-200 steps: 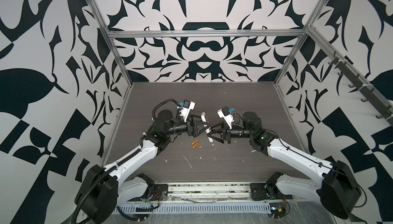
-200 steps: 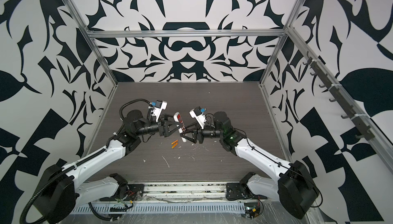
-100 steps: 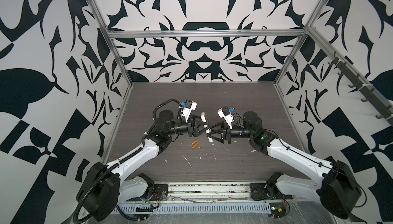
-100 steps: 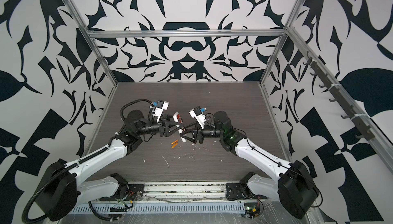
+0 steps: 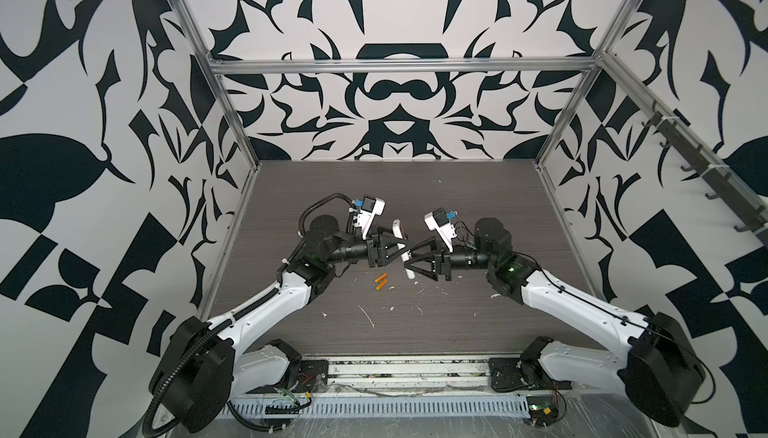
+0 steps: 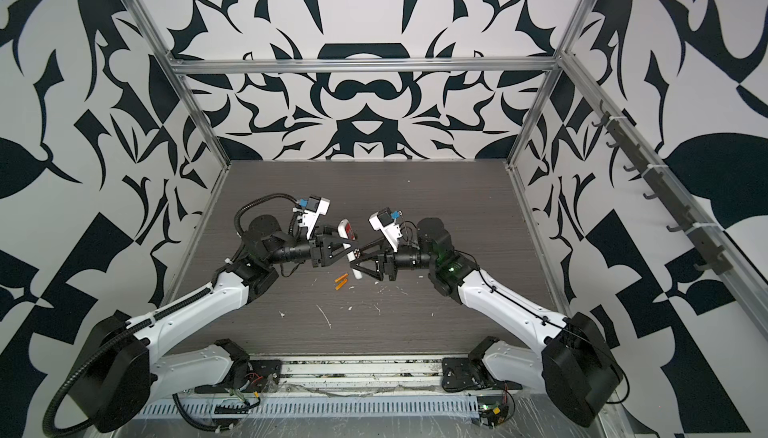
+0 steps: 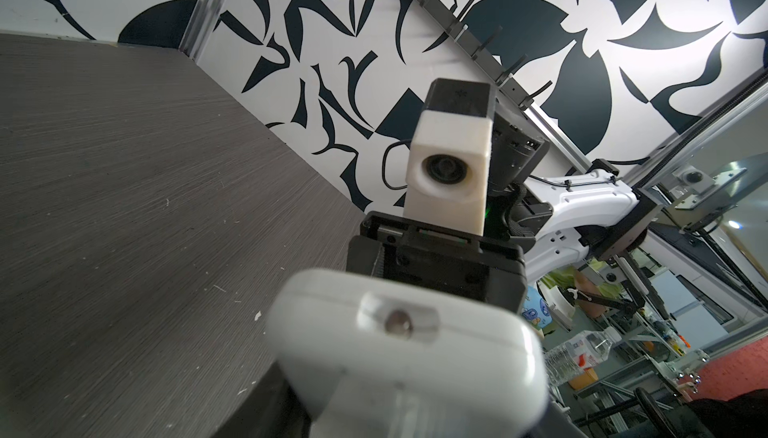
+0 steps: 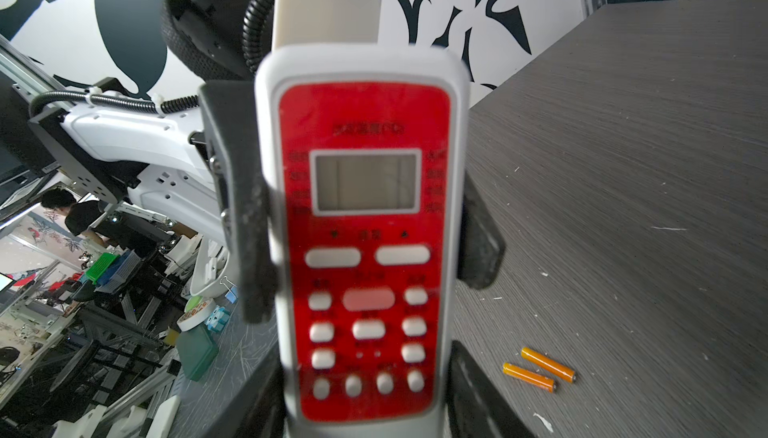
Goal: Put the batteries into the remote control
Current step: 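Grasp the remote's top end with the left gripper, release right gripper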
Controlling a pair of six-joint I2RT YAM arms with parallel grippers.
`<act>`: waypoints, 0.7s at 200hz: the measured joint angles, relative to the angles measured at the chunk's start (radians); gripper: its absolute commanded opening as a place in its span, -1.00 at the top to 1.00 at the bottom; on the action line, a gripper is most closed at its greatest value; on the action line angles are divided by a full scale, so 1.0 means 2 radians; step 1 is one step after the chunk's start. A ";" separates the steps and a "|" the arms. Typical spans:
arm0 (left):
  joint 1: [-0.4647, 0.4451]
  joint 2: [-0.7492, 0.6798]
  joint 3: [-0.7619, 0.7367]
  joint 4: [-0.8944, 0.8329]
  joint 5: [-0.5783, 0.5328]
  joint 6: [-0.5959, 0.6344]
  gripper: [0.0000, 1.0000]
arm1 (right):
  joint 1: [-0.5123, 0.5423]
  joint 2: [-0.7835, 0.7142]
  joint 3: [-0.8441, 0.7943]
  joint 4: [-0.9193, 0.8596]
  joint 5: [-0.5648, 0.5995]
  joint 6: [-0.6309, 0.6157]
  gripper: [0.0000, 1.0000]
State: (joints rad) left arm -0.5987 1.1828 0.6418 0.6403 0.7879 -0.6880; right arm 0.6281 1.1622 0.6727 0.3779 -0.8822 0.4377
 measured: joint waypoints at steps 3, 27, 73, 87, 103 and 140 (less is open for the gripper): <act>0.000 0.000 0.000 0.000 0.000 0.000 0.30 | 0.000 0.000 0.000 0.000 0.000 0.000 0.39; 0.000 -0.001 0.000 -0.002 -0.003 0.002 0.40 | 0.000 -0.001 0.000 0.000 0.005 -0.001 -0.07; -0.003 -0.009 0.000 -0.039 -0.055 0.012 0.54 | 0.000 -0.009 0.002 -0.048 0.054 -0.029 -0.47; -0.003 -0.009 0.000 -0.055 -0.080 0.014 0.60 | 0.001 -0.009 0.004 -0.076 0.074 -0.041 -0.52; -0.003 -0.006 0.001 -0.068 -0.106 0.011 0.68 | 0.001 -0.009 0.005 -0.102 0.096 -0.053 -0.53; -0.003 0.013 0.019 -0.117 -0.190 -0.006 0.71 | 0.004 -0.009 0.005 -0.143 0.149 -0.076 -0.53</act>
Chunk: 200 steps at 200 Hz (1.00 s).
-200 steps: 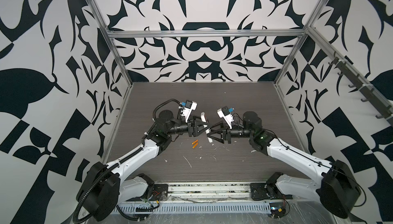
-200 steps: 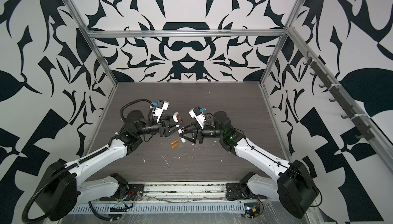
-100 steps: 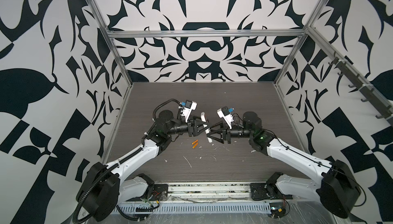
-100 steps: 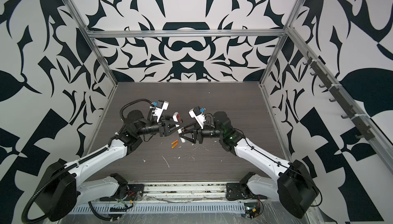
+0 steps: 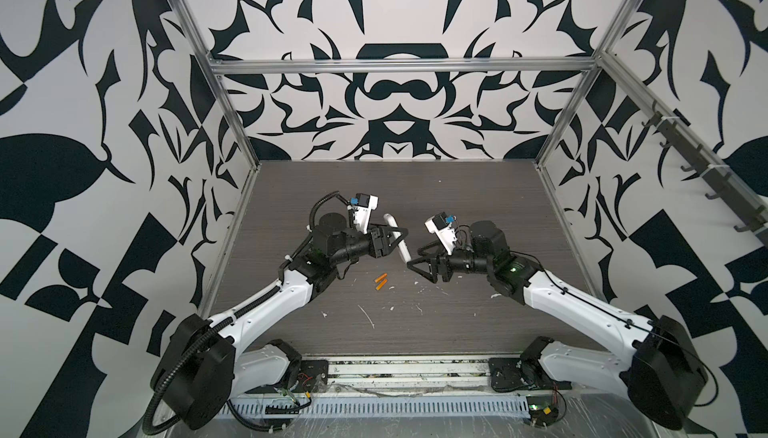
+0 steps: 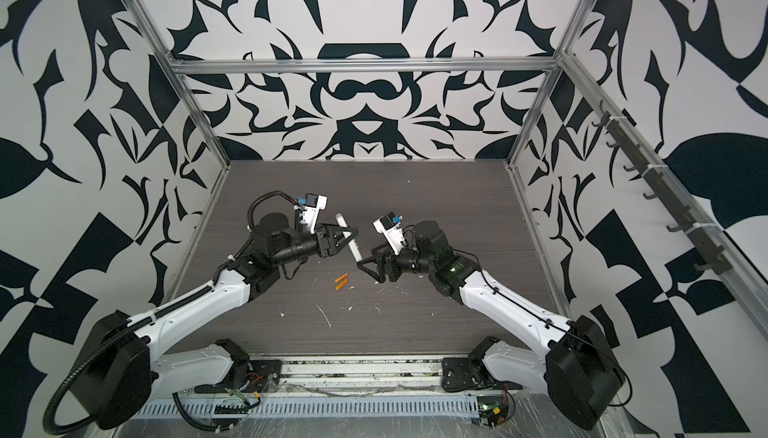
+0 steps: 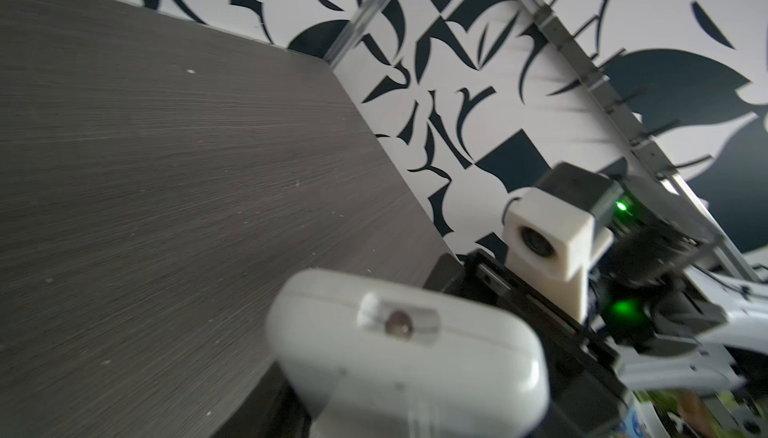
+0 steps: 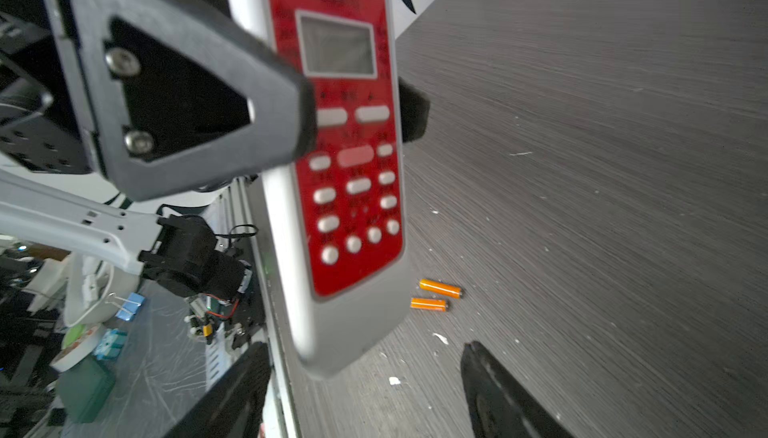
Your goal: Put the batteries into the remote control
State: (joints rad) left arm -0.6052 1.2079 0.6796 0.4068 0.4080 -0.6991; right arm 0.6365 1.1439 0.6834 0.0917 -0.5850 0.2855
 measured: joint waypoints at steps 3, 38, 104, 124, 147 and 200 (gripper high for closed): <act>0.000 0.003 0.002 -0.006 -0.009 -0.003 0.71 | 0.000 0.000 0.000 -0.003 0.004 -0.002 -0.53; -0.002 0.046 0.054 -0.093 -0.086 -0.044 0.74 | 0.011 0.000 0.000 -0.021 0.050 -0.016 -0.51; -0.009 0.089 0.072 -0.176 -0.152 -0.128 0.79 | 0.040 0.005 0.009 -0.037 0.121 -0.041 -0.47; -0.012 0.089 0.072 -0.180 -0.161 -0.142 0.79 | 0.044 0.018 0.011 -0.032 0.136 -0.042 -0.45; -0.017 0.089 0.072 -0.183 -0.167 -0.154 0.79 | 0.047 0.040 0.013 -0.025 0.143 -0.041 -0.42; -0.028 0.099 0.072 -0.183 -0.168 -0.168 0.79 | 0.059 0.087 0.028 0.000 0.151 -0.042 -0.31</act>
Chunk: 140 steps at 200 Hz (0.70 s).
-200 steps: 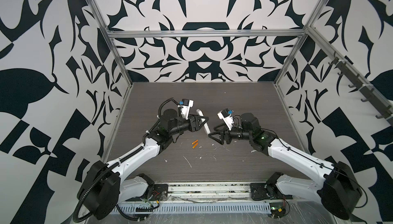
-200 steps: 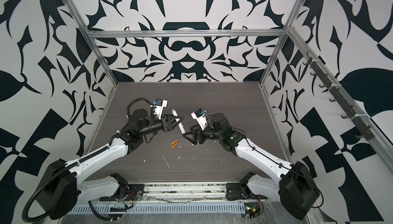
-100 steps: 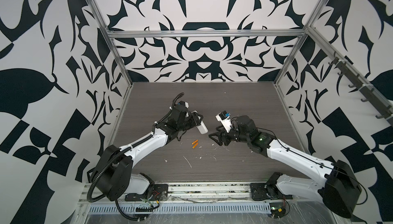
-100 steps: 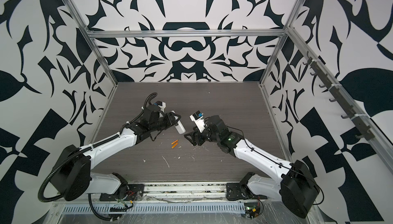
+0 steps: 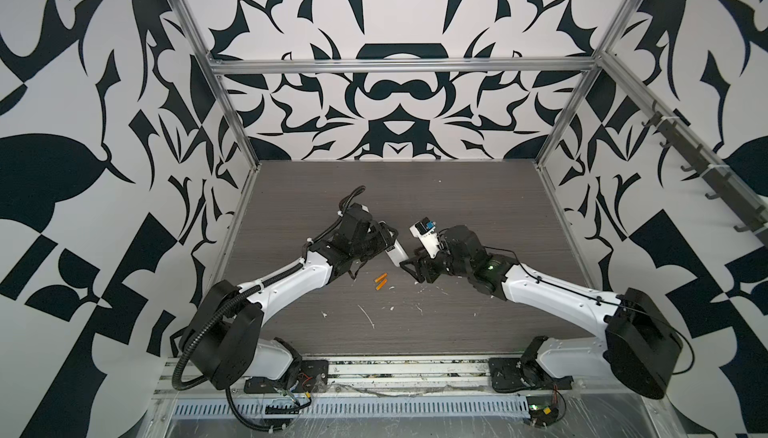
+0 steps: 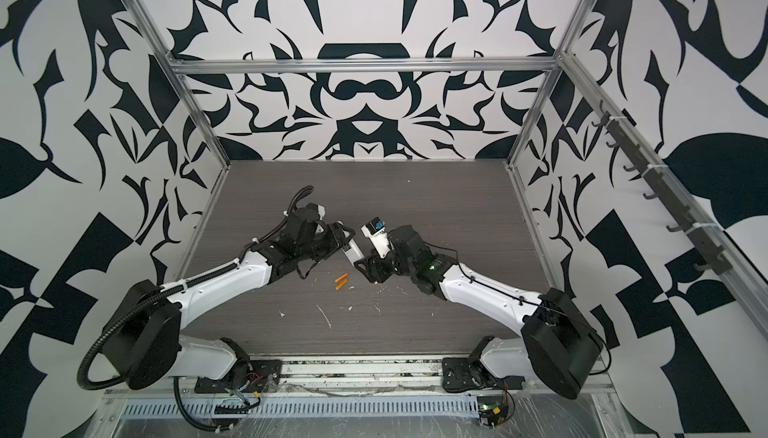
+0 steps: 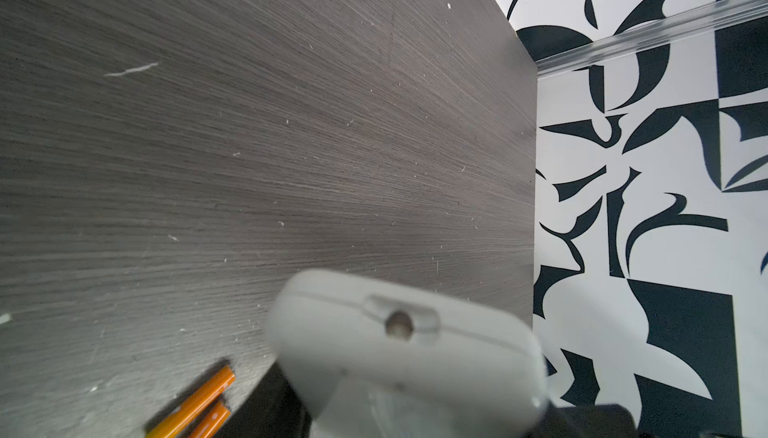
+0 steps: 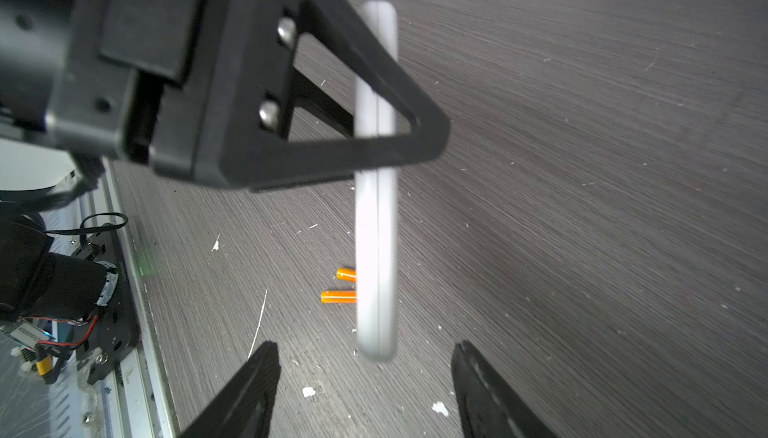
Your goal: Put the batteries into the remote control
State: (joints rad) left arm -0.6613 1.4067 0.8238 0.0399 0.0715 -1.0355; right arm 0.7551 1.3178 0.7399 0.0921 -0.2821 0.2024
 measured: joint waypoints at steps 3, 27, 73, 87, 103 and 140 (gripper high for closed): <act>0.000 0.000 0.000 0.000 0.000 0.000 0.79 | 0.000 0.001 0.001 0.001 0.000 0.001 -0.31; -0.001 0.000 0.000 0.001 0.000 -0.003 0.79 | 0.003 0.013 0.008 0.007 0.003 -0.001 -0.26; -0.001 0.000 0.000 0.001 0.002 -0.005 0.80 | 0.003 0.040 0.020 0.013 0.007 0.000 -0.18; -0.001 0.000 0.000 0.001 0.002 -0.005 0.81 | 0.004 0.047 0.022 0.015 0.009 -0.001 -0.13; -0.001 0.000 0.000 0.002 0.002 -0.005 0.81 | 0.004 0.051 0.022 0.016 0.010 -0.002 -0.08; -0.001 0.000 0.000 0.004 0.004 -0.006 0.81 | 0.004 0.060 0.025 0.017 0.012 -0.003 0.10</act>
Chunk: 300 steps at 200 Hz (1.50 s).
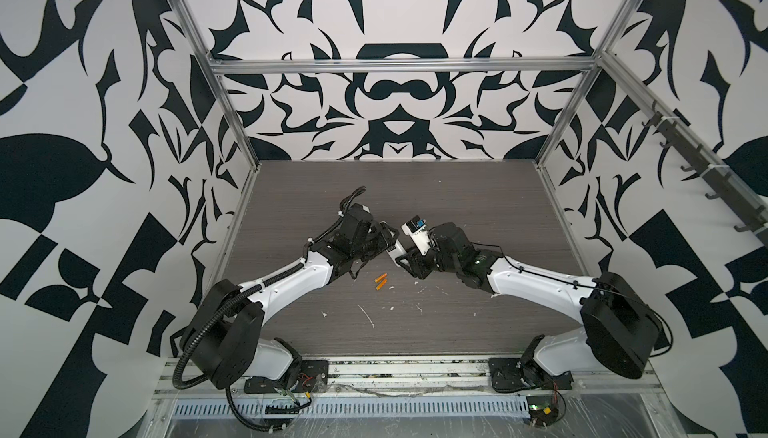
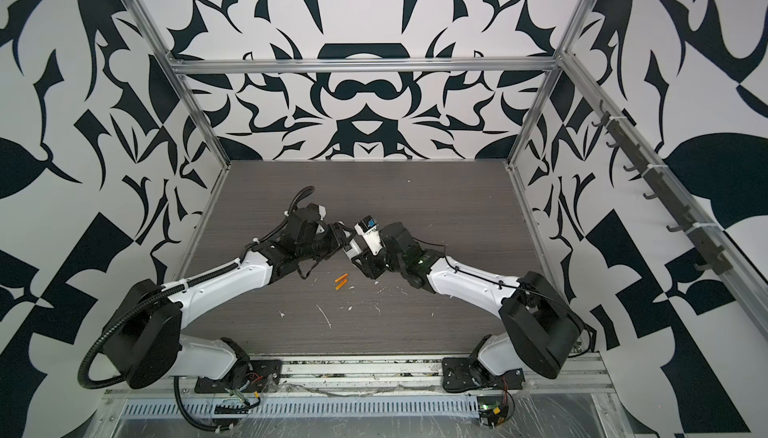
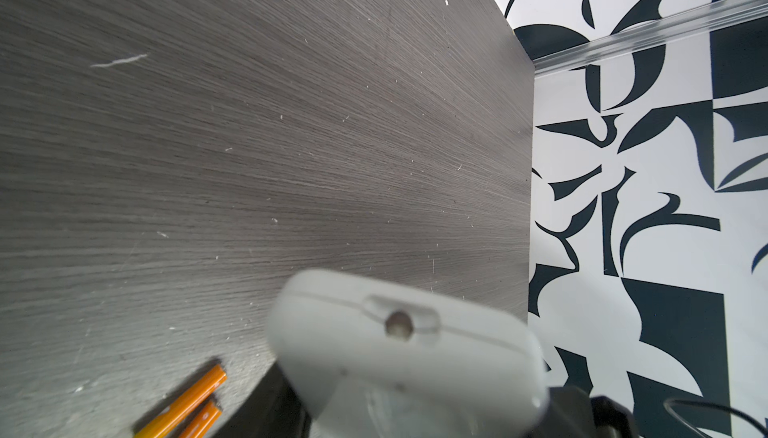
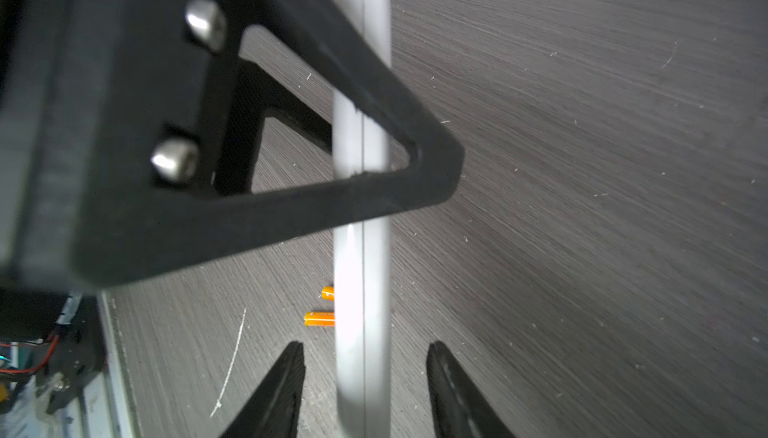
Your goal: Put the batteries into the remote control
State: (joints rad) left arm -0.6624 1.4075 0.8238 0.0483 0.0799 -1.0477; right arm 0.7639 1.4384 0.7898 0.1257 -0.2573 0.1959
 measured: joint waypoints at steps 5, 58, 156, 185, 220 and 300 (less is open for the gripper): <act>0.000 0.000 0.000 0.000 0.001 0.000 0.81 | 0.000 0.002 0.001 0.001 0.000 -0.001 0.13; -0.001 0.001 0.000 0.007 0.007 0.000 0.81 | 0.000 0.011 0.005 0.004 -0.001 -0.005 0.52; -0.001 0.000 -0.006 0.028 0.018 0.006 -0.91 | 0.000 0.009 0.006 -0.002 -0.003 -0.001 1.00; 0.000 -0.028 -0.025 0.042 0.038 0.035 -0.99 | -0.002 -0.014 0.005 -0.004 -0.010 -0.001 1.00; 0.009 -0.103 -0.052 0.054 0.067 0.066 -0.98 | -0.010 -0.058 -0.005 0.001 -0.040 -0.001 1.00; 0.019 -0.240 -0.081 0.056 0.124 0.172 -0.99 | -0.072 -0.082 -0.030 0.028 -0.197 0.017 1.00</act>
State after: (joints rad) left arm -0.6239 0.9272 0.6609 0.1600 0.3279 -0.7033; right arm 0.6197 1.2747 0.7296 0.1825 -0.6506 0.2298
